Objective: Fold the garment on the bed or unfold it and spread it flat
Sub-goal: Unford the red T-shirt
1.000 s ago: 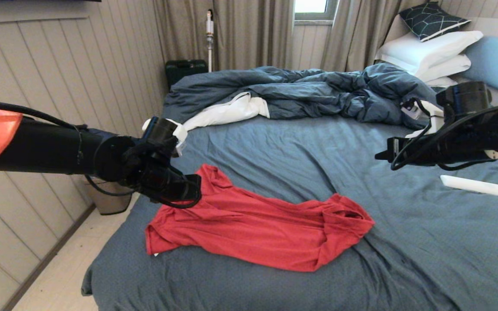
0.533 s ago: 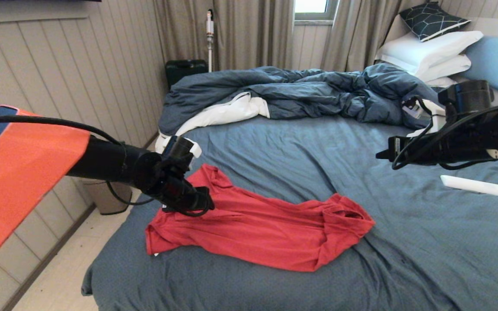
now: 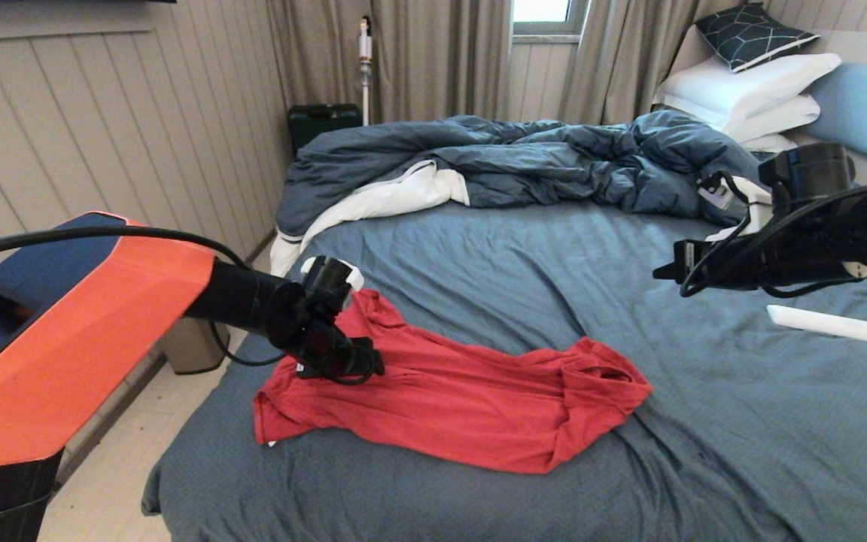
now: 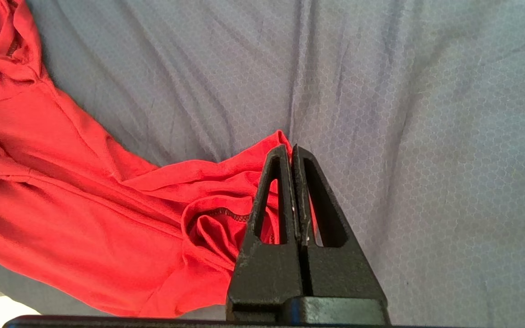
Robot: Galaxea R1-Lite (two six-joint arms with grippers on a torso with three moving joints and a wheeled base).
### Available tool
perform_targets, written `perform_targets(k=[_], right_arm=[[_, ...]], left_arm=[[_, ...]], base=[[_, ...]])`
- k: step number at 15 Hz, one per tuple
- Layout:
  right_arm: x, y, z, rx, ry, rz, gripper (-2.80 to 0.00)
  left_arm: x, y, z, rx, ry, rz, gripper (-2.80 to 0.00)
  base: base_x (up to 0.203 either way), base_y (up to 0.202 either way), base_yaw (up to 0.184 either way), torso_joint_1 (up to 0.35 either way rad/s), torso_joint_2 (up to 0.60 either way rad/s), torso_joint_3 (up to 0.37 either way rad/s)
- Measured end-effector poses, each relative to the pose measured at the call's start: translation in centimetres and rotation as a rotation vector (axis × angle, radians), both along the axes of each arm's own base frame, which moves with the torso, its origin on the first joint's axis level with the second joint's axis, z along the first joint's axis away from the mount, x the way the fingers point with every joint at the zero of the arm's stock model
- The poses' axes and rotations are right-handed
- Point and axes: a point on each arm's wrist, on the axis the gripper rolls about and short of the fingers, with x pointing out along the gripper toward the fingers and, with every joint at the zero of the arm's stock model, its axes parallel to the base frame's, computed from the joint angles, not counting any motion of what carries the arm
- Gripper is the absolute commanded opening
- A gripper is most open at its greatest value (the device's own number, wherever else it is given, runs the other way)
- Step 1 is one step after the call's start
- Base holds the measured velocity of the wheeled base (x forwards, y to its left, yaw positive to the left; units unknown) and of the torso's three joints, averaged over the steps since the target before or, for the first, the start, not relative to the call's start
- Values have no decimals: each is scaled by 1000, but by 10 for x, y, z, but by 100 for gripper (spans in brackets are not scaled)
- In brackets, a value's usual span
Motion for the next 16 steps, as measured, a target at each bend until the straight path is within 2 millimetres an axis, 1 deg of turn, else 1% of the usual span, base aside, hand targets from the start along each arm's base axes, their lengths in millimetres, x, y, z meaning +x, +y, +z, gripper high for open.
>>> perform_targets(k=[1,3,6,10,12,14,16], right_arm=[[0,0,0,0,1,0,-280],[1,0,-1,0,3,1,-280],[1,0,-1,0,2,1,-280],[0,0,-1,0,3,1,-280],[0,0,-1,0,3,1,-280],[0,1,-1,0,4,2,-280],[0,1,0,1,1,3,-280]], left_arm=[[1,0,-2,4,3,0,-280],[2,-1,-5,7,2,0,-280],[3,-1,-3,1,-6,5,-280],[0,0,4,-5,-16,5,-280],[-4,1,12,-15,-21,17,-280],[-14,3,27,-32,-32,26,-280],[-35,5,42,-31,-15,15,-280]], base=[[0,0,0,0,0,0],[0,0,0,0,0,0],[0,0,0,0,0,0],[0,0,0,0,0,0],[0,0,0,0,0,0],[0,0,0,0,0,0],[0,0,0,0,0,0]])
